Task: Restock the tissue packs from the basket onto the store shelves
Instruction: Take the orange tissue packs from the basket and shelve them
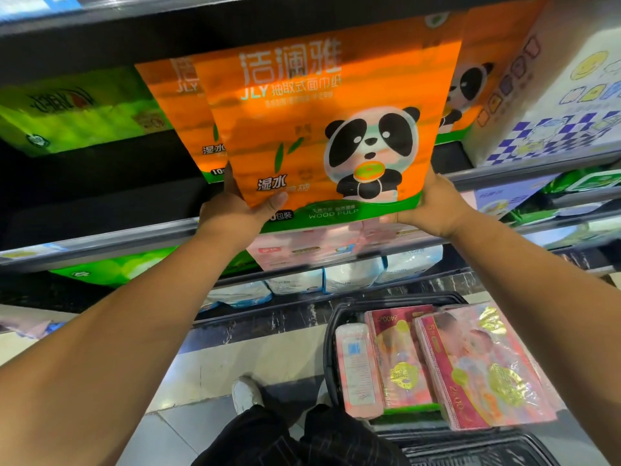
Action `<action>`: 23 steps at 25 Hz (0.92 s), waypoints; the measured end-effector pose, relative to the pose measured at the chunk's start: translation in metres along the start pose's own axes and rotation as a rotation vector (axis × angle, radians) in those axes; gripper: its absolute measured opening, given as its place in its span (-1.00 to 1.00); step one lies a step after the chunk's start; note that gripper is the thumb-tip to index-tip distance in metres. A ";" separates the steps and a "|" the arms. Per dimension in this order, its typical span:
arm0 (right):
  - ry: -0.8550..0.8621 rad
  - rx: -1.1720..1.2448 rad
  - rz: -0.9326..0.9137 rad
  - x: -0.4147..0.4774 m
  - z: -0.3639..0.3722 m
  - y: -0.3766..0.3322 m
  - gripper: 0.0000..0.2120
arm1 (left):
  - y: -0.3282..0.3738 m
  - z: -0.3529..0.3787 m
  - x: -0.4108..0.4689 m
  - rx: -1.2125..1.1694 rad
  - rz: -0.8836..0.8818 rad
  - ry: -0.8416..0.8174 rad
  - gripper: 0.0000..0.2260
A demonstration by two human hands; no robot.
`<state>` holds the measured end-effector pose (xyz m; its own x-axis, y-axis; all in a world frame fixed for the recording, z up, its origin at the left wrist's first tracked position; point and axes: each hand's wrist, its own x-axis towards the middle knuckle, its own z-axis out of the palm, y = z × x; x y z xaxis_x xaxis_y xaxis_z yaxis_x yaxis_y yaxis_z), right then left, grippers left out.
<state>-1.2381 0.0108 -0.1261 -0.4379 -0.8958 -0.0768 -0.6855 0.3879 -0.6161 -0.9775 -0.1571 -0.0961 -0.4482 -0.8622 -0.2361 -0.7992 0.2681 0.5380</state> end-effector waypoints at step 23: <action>0.180 -0.429 -0.054 0.025 0.002 0.007 -0.15 | -0.006 0.008 0.016 -0.121 0.057 0.137 -0.11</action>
<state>-1.2531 -0.0096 -0.1336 -0.4632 -0.8798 0.1068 -0.8720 0.4308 -0.2326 -0.9828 -0.1688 -0.1098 -0.4261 -0.8997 -0.0949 -0.7166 0.2717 0.6424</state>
